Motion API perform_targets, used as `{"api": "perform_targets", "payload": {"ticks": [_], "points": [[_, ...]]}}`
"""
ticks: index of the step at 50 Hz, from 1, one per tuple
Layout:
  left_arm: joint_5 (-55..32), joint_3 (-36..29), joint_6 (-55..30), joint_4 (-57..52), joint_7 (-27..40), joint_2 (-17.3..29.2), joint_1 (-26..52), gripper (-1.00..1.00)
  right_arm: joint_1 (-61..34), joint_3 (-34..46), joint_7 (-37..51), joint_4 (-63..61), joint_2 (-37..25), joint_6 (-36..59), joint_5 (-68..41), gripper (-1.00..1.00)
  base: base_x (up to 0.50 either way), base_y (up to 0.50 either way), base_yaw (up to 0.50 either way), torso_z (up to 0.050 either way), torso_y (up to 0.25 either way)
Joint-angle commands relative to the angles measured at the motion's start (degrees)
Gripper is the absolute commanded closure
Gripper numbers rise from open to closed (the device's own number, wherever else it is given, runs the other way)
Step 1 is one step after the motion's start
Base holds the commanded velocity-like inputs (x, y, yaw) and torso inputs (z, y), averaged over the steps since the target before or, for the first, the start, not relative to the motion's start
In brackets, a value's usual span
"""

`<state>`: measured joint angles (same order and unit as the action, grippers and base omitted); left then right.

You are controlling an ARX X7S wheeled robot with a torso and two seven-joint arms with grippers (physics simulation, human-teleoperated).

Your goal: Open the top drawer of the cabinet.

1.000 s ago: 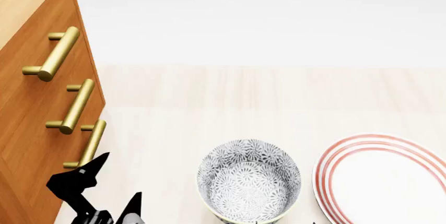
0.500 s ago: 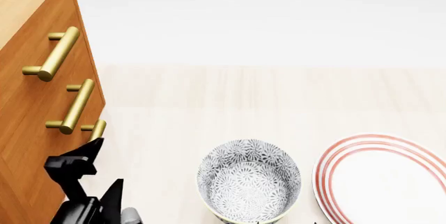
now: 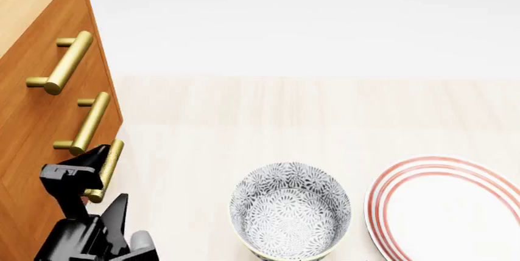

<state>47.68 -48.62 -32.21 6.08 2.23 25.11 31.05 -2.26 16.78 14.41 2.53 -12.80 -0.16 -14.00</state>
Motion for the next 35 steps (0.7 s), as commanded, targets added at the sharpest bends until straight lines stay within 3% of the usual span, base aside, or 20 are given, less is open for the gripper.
{"api": "perform_targets", "payload": {"ticks": [1, 35], "points": [[1.96, 2.13, -1.05, -2.54, -3.46, 0.23, 1.42, -1.0, 0.07, -1.03, -1.17, 0.05, 0.95, -0.06, 0.74, -1.0, 0.0, 0.0, 0.0, 0.0, 0.0], [1.42, 4.61, -1.19, -5.6, -5.33, 2.19, 5.53, -1.0, -0.1, -0.18, -0.35, -0.09, 0.36, 0.01, 0.15, -1.0, 0.0, 0.0, 0.0, 0.0, 0.0]]}}
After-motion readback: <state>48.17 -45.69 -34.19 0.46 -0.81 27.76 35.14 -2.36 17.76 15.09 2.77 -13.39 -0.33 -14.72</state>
